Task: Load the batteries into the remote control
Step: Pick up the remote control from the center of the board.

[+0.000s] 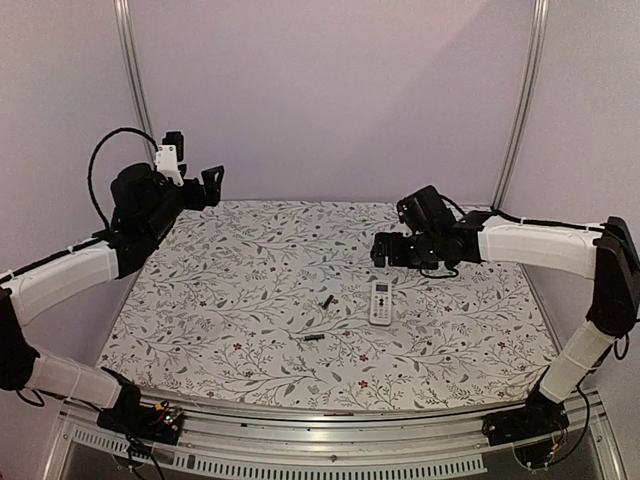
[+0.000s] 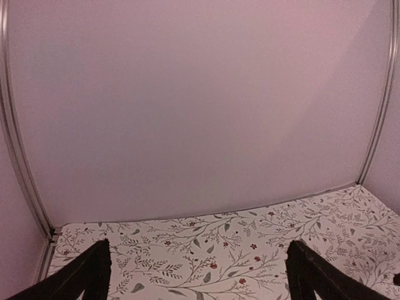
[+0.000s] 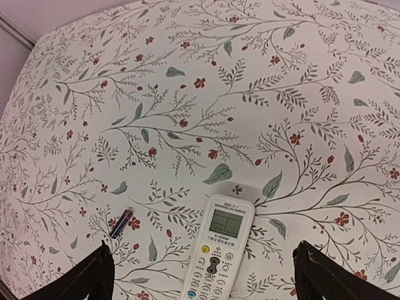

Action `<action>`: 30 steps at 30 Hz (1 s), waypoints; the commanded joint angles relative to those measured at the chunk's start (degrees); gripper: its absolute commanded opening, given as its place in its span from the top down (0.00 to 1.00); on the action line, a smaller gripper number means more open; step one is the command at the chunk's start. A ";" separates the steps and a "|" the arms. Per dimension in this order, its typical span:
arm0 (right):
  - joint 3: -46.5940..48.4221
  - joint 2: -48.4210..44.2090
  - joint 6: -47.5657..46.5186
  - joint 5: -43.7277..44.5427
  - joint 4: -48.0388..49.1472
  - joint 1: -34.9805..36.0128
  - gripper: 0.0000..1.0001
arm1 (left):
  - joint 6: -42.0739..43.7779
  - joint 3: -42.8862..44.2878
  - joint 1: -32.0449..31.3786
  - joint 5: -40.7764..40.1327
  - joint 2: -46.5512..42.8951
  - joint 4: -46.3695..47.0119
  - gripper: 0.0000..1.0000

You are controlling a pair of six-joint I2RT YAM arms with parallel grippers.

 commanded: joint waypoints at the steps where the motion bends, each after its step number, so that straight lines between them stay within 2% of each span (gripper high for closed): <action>1: 4.64 9.30 7.55 1.15 -11.19 2.68 0.01 | -5.63 0.29 -2.80 6.16 -1.63 -8.95 0.03; 5: 11.85 16.83 8.52 1.81 -15.05 5.13 0.01 | -3.50 -0.39 -6.44 3.71 -3.17 -9.73 0.03; 9: 15.18 23.72 9.15 2.09 -17.28 5.91 0.01 | -2.18 -2.11 -8.10 2.89 -5.60 -7.54 0.03; 19: 15.09 27.73 10.23 4.75 -20.07 6.05 0.05 | 0.48 -3.89 -11.17 0.62 -8.53 -5.46 0.03; 22: 14.27 27.36 10.08 5.03 -19.49 6.05 0.18 | 0.64 -4.08 -11.80 0.75 -8.45 -5.26 0.03; 27: 14.33 25.77 9.45 4.71 -18.72 6.05 0.56 | 0.80 -4.16 -12.38 0.79 -8.10 -5.16 0.03; 30: 15.33 23.02 7.81 4.61 -18.14 6.05 0.64 | 0.88 -4.26 -12.79 1.01 -7.71 -5.07 0.03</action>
